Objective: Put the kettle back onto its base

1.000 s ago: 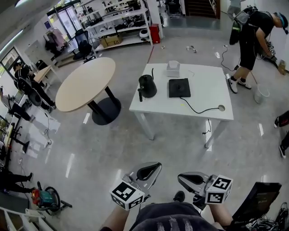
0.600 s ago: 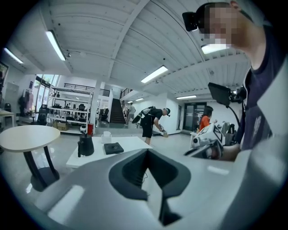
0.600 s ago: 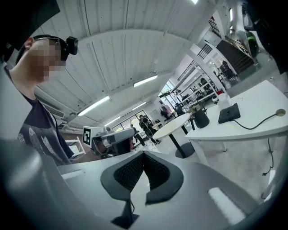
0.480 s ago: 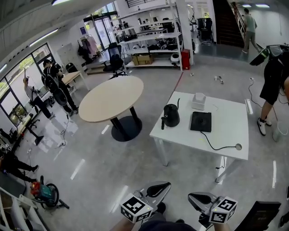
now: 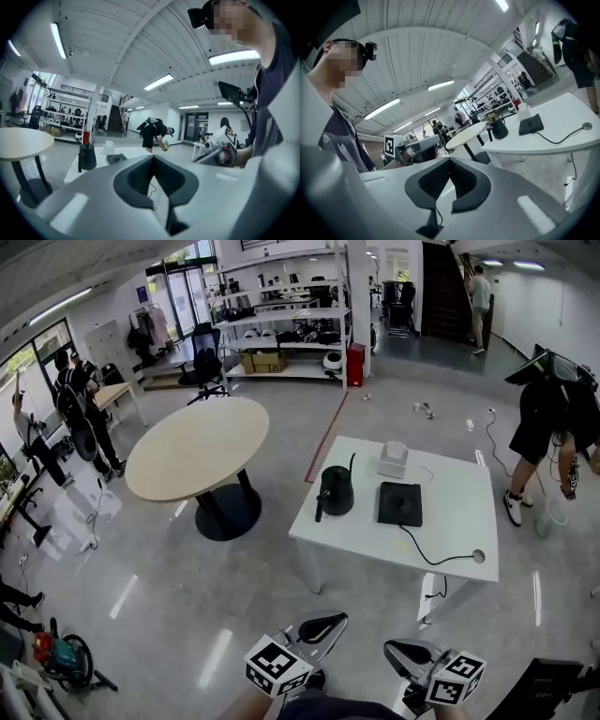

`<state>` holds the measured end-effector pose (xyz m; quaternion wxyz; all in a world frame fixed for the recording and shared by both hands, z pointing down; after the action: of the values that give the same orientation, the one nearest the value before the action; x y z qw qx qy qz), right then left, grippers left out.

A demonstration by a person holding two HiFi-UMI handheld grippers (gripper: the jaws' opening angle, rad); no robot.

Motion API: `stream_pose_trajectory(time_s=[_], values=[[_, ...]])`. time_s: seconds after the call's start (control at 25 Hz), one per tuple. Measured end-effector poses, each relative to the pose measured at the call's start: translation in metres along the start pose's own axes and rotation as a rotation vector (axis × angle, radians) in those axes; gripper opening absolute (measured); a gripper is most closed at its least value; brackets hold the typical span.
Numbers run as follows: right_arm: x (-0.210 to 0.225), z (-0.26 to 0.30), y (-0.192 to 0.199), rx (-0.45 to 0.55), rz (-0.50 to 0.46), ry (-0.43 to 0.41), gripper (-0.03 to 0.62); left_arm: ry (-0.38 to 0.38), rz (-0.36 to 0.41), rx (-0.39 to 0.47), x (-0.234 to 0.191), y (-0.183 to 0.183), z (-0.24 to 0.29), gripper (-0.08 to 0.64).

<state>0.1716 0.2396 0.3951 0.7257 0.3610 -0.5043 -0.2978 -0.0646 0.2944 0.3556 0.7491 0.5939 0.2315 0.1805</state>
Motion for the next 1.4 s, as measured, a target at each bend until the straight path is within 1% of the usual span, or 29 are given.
stream_pose_trajectory(time_s=[0.2,0.32,0.44,0.64,0.8,0.96,1.16,1.28,1.4], values=[[-0.014,0.038,-0.007,-0.010,0.007,0.019,0.002,0.019,-0.030,0.015,-0.044,0.004,-0.014,0.002],[-0.019,0.064,-0.008,-0.017,-0.010,0.029,0.002,0.016,-0.024,0.044,-0.073,0.003,-0.027,0.001],[-0.027,0.094,-0.018,-0.038,-0.034,0.036,0.002,0.017,-0.021,0.077,-0.101,-0.002,-0.040,0.000],[-0.045,0.128,-0.023,-0.096,-0.056,0.030,0.002,0.016,-0.077,0.088,-0.127,0.006,-0.058,0.000],[-0.039,0.150,-0.028,-0.117,-0.054,0.015,0.002,-0.004,-0.092,0.093,-0.141,0.010,-0.062,0.001],[-0.024,0.164,-0.049,-0.128,-0.054,-0.013,0.002,-0.029,-0.096,0.086,-0.153,-0.002,-0.052,0.002],[-0.005,0.176,-0.053,-0.131,-0.036,-0.053,0.002,-0.075,-0.070,0.065,-0.157,-0.010,-0.044,0.002],[0.003,0.179,-0.057,-0.116,-0.015,-0.082,0.002,-0.099,-0.069,0.053,-0.160,-0.013,-0.040,0.001],[0.024,0.179,-0.069,-0.076,0.006,-0.112,0.002,-0.091,-0.043,0.028,-0.164,-0.020,-0.018,0.001]])
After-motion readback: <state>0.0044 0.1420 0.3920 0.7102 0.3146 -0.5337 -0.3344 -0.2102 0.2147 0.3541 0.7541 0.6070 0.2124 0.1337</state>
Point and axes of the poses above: the fingertips, and each gripper's own axes: z forward along the fingers, x to its right, y out of its underside, the point moved 10 cm from there along -z, backward along the fingers, and after that the axes turned 5 degrees about y, right-handed, at the moved point
